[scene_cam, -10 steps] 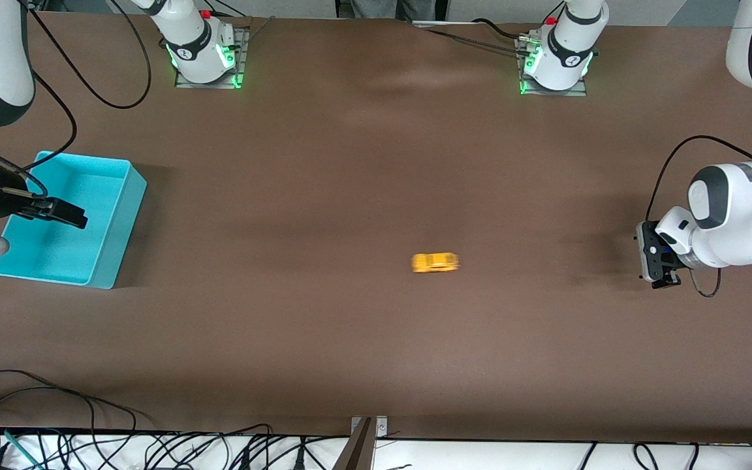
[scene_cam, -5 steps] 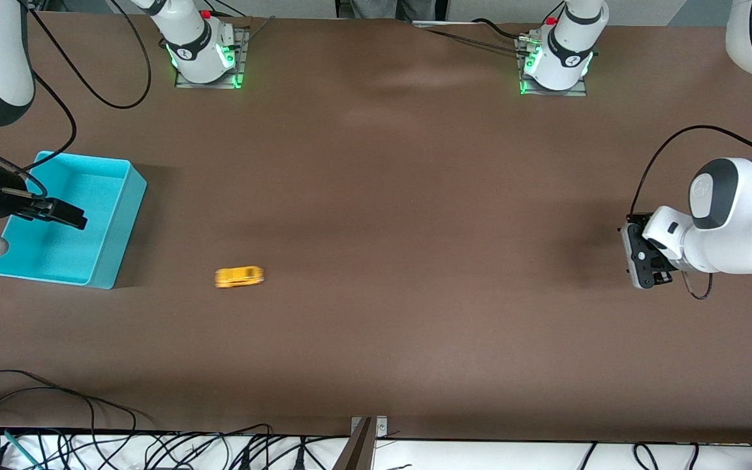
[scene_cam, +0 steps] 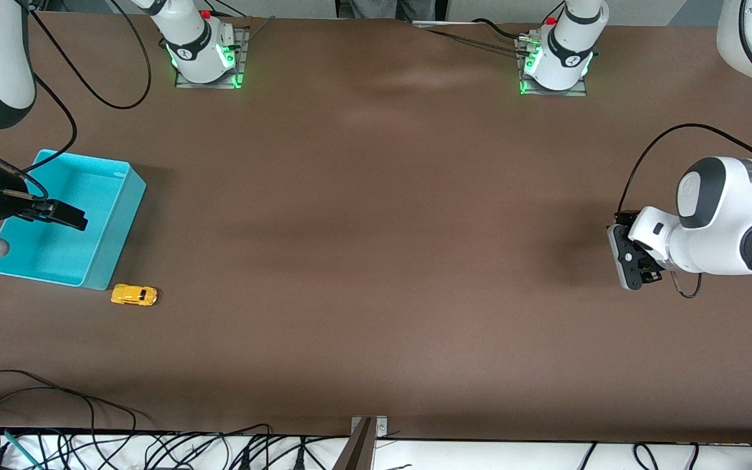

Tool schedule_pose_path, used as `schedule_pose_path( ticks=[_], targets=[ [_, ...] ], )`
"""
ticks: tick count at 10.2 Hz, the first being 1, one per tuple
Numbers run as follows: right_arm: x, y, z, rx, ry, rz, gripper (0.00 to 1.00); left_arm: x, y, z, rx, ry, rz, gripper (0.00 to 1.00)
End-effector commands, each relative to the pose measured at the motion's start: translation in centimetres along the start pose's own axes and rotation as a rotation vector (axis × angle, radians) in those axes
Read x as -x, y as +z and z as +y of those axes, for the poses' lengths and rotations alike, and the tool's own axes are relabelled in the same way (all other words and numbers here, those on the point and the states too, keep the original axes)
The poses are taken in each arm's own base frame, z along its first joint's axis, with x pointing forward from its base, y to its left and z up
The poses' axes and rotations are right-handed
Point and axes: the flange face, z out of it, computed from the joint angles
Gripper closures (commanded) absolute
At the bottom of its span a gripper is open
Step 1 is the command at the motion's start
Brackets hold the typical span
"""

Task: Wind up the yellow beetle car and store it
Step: 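Lift the left gripper away as the car rolls toward the bin, then reach the right gripper to the car while the left gripper retracts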

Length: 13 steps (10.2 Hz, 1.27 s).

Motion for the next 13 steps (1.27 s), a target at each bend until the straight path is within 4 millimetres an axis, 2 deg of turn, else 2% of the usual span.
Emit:
schedule_pose_path(
  ticks=[1,2,4,6,9,11,12,13],
  targets=[
    [0.0,0.0,0.3,-0.01,-0.004,0.006,0.0,-0.9,-1.8,0.8,-0.014,-0.046,-0.027,0.0],
    [-0.3,0.8,0.2,-0.005,-0.036,-0.006,0.0,-1.6,-3.0,1.4,-0.027,-0.099,-0.03,0.0],
    [-1.8,3.6,-0.2,0.003,-0.288,-0.013,0.0,-4.0,-5.5,3.5,-0.053,-0.243,-0.024,0.0],
    [-3.2,7.2,-0.7,0.008,-0.541,-0.027,0.0,-5.5,-8.7,5.8,-0.086,-0.398,-0.005,0.0],
    [-5.0,11.9,-1.1,0.024,-0.809,-0.028,0.0,-8.2,-13.9,9.1,-0.121,-0.654,0.023,0.0],
    [-6.9,15.2,0.2,0.05,-1.02,0.018,0.0,-7.9,-17.9,11.7,-0.159,-0.798,0.038,0.0],
    [-7.6,17.4,0.2,0.064,-1.139,0.024,0.0,-9.1,-18.6,14.1,-0.191,-0.841,0.031,0.0],
    [-8.3,19.8,0.6,0.08,-1.26,0.031,0.0,-7.2,-19.8,13.8,-0.218,-0.913,0.047,0.0]
  ],
)
